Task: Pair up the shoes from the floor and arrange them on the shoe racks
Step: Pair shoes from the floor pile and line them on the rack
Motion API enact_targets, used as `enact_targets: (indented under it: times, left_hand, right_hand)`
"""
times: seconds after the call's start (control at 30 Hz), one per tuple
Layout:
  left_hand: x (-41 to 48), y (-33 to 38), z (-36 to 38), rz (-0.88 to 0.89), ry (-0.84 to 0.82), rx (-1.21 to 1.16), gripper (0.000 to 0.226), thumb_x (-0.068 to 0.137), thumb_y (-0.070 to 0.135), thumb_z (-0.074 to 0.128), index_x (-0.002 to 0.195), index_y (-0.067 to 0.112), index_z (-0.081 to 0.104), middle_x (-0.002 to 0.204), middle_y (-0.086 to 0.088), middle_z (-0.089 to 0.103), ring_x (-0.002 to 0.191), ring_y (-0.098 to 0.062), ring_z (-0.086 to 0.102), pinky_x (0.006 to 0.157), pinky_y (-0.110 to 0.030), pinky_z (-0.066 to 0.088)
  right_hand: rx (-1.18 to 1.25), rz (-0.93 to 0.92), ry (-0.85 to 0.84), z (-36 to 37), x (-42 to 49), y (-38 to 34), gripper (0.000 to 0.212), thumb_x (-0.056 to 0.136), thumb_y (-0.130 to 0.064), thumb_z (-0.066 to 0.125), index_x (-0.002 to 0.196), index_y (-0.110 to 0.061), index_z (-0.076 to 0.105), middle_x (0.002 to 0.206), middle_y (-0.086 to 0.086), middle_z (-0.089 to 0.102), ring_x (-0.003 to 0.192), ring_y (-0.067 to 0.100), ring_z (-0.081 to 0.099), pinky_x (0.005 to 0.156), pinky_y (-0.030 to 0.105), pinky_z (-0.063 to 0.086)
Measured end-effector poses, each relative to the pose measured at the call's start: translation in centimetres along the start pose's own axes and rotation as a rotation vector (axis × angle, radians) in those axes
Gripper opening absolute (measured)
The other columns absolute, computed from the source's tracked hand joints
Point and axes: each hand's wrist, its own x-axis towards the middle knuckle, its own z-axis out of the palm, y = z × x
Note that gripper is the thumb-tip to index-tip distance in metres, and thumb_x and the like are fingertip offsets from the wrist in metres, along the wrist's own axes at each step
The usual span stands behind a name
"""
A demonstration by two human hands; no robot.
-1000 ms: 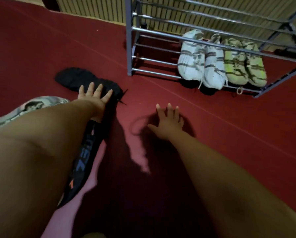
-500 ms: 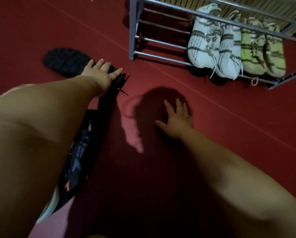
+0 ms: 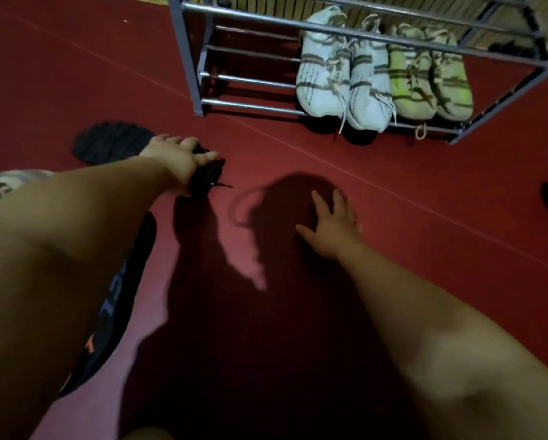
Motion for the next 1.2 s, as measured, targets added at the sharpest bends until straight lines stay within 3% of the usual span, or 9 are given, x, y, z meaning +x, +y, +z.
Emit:
enact_targets:
  times: [0.27, 0.37, 0.53, 0.67, 0.77, 0.83, 0.93, 1.07, 1.2]
  left_hand:
    - [-0.7, 12.9, -3.7, 0.355, 0.194, 0.061, 0.094, 0.070, 0.069, 0.060, 0.148, 0.037, 0.018, 0.136, -0.010, 0.042, 0.121, -0.032, 0.044, 0.113, -0.046, 0.015]
    - [-0.4, 16.6, -4.1, 0.447, 0.216, 0.070, 0.096, 0.075, 0.071, 0.054, 0.150, 0.034, 0.005, 0.142, -0.013, 0.034, 0.129, -0.032, 0.035, 0.115, -0.046, 0.009]
    - [-0.6, 14.3, -2.8, 0.427, 0.098, 0.036, 0.120, 0.067, 0.059, 0.071, 0.147, 0.035, -0.016, 0.157, -0.011, -0.002, 0.145, -0.031, 0.000, 0.113, -0.052, -0.005]
    - [-0.7, 11.1, -2.0, 0.326, 0.067, 0.014, 0.109, 0.077, 0.055, 0.064, 0.145, 0.036, -0.019, 0.154, -0.013, 0.011, 0.143, -0.027, 0.015, 0.115, -0.042, 0.014]
    - [-0.7, 11.4, -2.7, 0.364, 0.139, 0.021, 0.101, 0.079, 0.050, 0.061, 0.147, 0.036, -0.012, 0.143, -0.012, 0.031, 0.131, -0.031, 0.035, 0.102, -0.035, 0.034]
    - [-0.8, 12.2, -2.9, 0.367, 0.194, -0.003, 0.104, 0.072, 0.060, 0.057, 0.149, 0.035, -0.009, 0.134, -0.012, 0.043, 0.119, -0.032, 0.047, 0.097, -0.034, 0.038]
    - [-1.4, 13.3, -3.4, 0.294, 0.144, -0.272, 0.103, 0.073, 0.064, 0.060, 0.149, 0.036, -0.004, 0.132, -0.013, 0.052, 0.117, -0.033, 0.052, 0.097, -0.033, 0.040]
    - [-1.0, 13.7, -4.1, 0.202, -0.133, -0.795, 0.089, 0.084, 0.044, 0.064, 0.151, 0.029, 0.007, 0.154, -0.003, 0.028, 0.139, -0.021, 0.031, 0.110, -0.025, 0.023]
    - [-0.6, 12.7, -4.6, 0.156, -0.062, -0.874, 0.091, 0.085, 0.035, 0.067, 0.152, 0.026, 0.005, 0.157, -0.003, 0.016, 0.143, -0.018, 0.019, 0.113, -0.023, 0.014]
  right_hand:
    - [-0.008, 0.136, 0.015, -1.6, -1.6, 5.9, 0.078, 0.092, -0.055, 0.045, 0.150, -0.035, -0.003, 0.157, 0.002, -0.020, 0.145, 0.027, -0.016, 0.115, 0.051, 0.008]
    - [-0.018, 0.155, 0.032, -2.0, -1.9, 7.8, 0.079, 0.092, -0.055, 0.046, 0.150, -0.035, -0.003, 0.157, 0.002, -0.020, 0.145, 0.027, -0.016, 0.115, 0.052, 0.009]
    - [-0.005, 0.152, 0.026, -1.7, -2.9, 9.8, 0.079, 0.091, -0.055, 0.046, 0.151, -0.034, -0.001, 0.158, 0.003, -0.019, 0.145, 0.029, -0.015, 0.115, 0.052, 0.008]
    - [-0.012, 0.147, 0.001, -0.9, -3.8, 10.7, 0.079, 0.092, -0.054, 0.046, 0.151, -0.034, -0.002, 0.157, 0.004, -0.019, 0.145, 0.028, -0.016, 0.115, 0.051, 0.007]
    - [-0.023, 0.151, -0.007, -0.5, -4.0, 11.2, 0.078, 0.092, -0.054, 0.046, 0.151, -0.035, -0.002, 0.158, 0.004, -0.018, 0.145, 0.029, -0.015, 0.115, 0.051, 0.008]
    - [-0.017, 0.165, -0.001, -0.6, -3.8, 11.3, 0.078, 0.092, -0.054, 0.046, 0.151, -0.035, -0.001, 0.158, 0.004, -0.018, 0.145, 0.029, -0.014, 0.115, 0.051, 0.008]
    - [-0.002, 0.173, 0.029, -1.5, -3.4, 11.2, 0.078, 0.092, -0.054, 0.046, 0.151, -0.034, 0.000, 0.158, 0.004, -0.017, 0.145, 0.028, -0.012, 0.115, 0.051, 0.009]
    - [0.052, 0.174, 0.046, -2.3, -3.3, 11.2, 0.078, 0.092, -0.053, 0.047, 0.151, -0.033, 0.001, 0.158, 0.004, -0.017, 0.145, 0.028, -0.012, 0.114, 0.051, 0.007]
    - [0.077, 0.171, 0.039, -2.4, -3.5, 10.9, 0.078, 0.093, -0.052, 0.046, 0.151, -0.033, -0.001, 0.158, 0.004, -0.018, 0.145, 0.028, -0.013, 0.114, 0.051, 0.007]
